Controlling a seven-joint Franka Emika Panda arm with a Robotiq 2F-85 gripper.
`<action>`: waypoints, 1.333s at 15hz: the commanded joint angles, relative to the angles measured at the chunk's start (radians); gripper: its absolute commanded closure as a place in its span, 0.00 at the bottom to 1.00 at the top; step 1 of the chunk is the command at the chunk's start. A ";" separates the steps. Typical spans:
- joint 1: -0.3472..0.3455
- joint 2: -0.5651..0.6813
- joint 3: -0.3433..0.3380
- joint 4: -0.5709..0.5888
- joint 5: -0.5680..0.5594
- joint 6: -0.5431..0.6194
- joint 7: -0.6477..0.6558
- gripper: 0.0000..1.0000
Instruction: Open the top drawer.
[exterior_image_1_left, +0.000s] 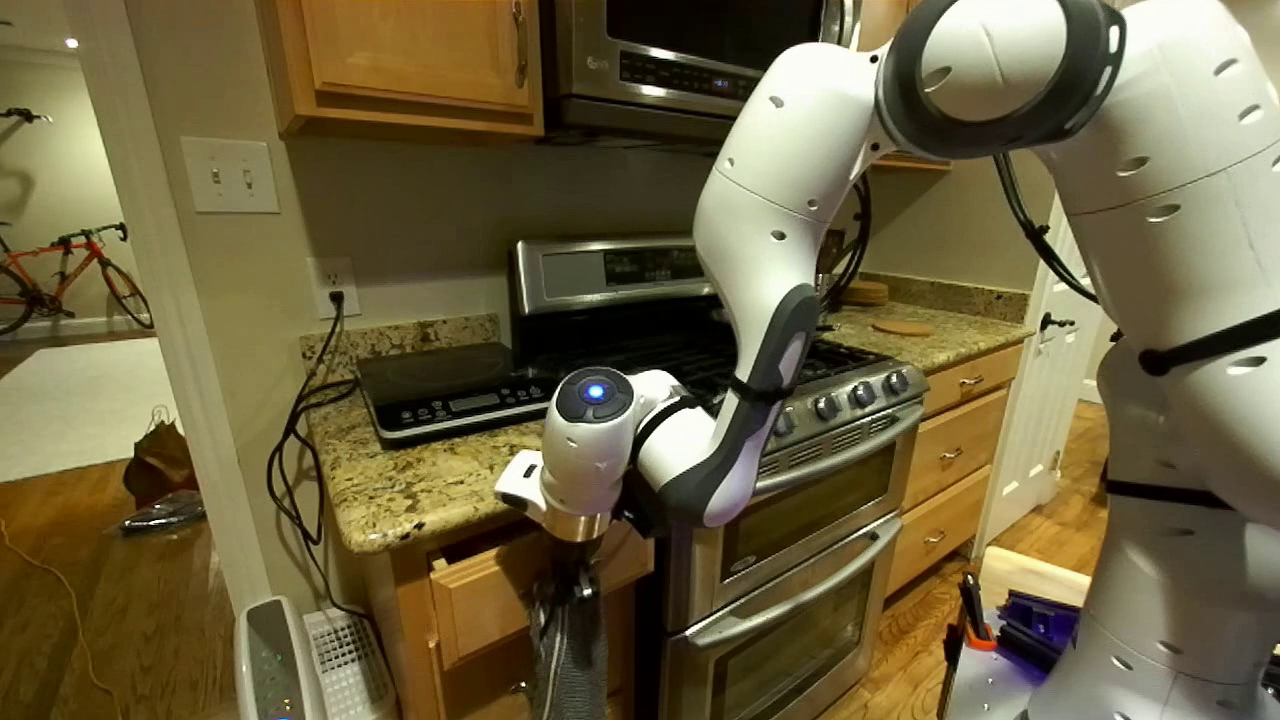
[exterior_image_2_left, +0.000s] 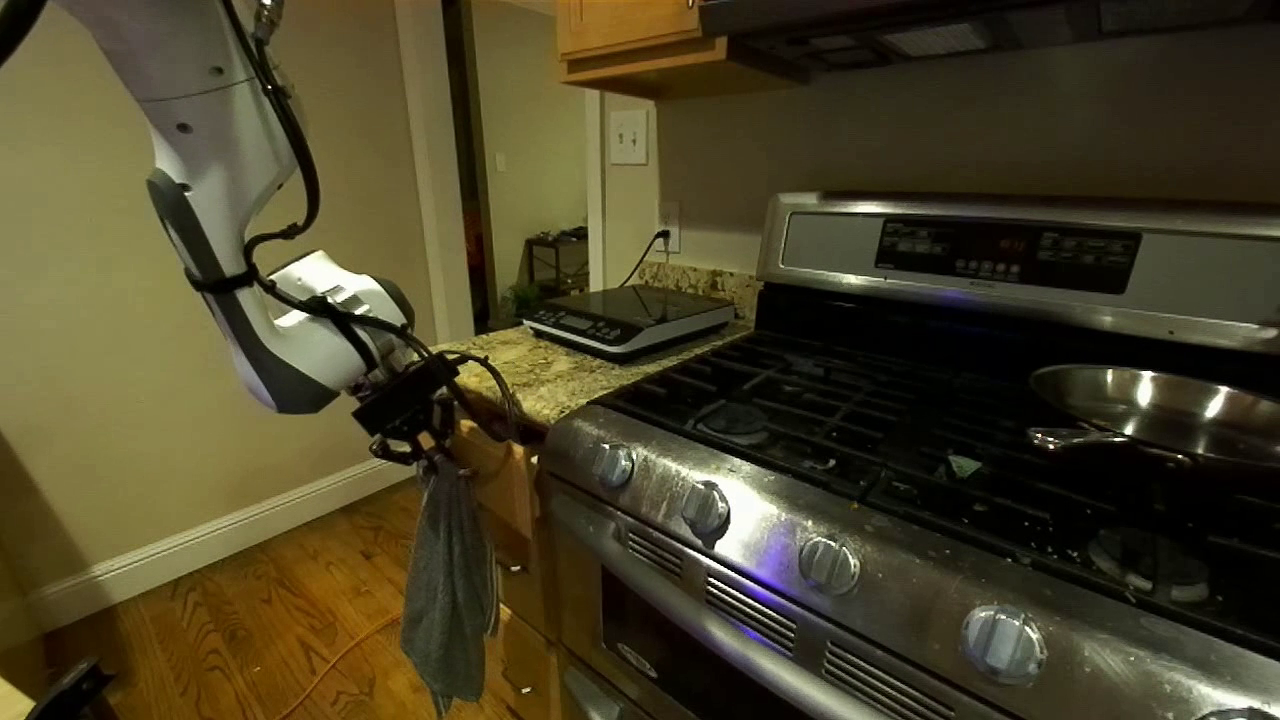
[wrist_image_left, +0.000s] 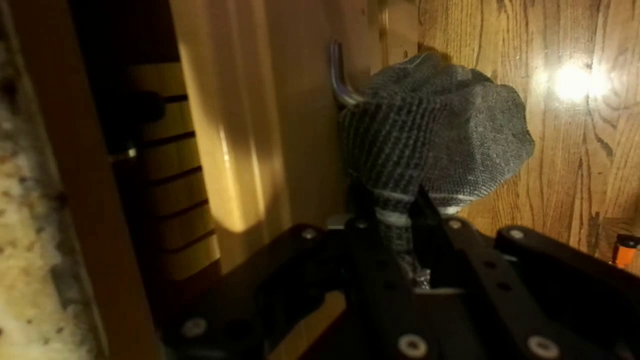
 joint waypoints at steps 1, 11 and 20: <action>0.071 -0.101 -0.007 -0.152 -0.070 0.021 0.120 0.92; 0.170 -0.274 0.046 -0.403 -0.164 0.030 0.228 0.92; 0.148 -0.347 0.096 -0.494 -0.076 0.094 0.130 0.29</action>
